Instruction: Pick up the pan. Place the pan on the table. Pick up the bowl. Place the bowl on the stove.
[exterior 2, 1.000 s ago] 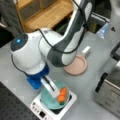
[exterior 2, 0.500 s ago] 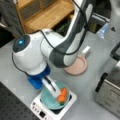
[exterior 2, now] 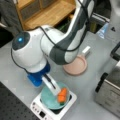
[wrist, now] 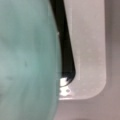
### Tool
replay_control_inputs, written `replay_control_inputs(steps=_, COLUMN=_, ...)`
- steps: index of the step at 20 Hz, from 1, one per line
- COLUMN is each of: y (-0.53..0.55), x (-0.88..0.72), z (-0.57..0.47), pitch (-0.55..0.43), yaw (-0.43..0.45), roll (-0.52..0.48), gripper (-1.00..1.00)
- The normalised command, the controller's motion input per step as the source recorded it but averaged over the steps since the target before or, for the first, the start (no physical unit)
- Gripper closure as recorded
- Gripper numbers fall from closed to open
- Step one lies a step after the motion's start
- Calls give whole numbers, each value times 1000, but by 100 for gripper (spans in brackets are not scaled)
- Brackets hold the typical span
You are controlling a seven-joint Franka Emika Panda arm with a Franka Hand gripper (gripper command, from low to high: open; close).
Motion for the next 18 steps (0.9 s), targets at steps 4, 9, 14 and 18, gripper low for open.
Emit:
replay_control_inputs(steps=4, y=89, x=-234, z=173, pitch=-18, yaw=11, roll=-133, gripper=-100)
replay_control_inputs(steps=9, y=105, x=-294, z=153, pitch=-56, yaw=-8, roll=-91, gripper=-100)
replay_control_inputs(steps=14, y=152, x=-436, z=51, pitch=-92, yaw=-27, roll=-97, gripper=-100)
replay_control_inputs(steps=18, y=224, x=-681, z=0, pitch=-126, yaw=-53, roll=-115, gripper=-100)
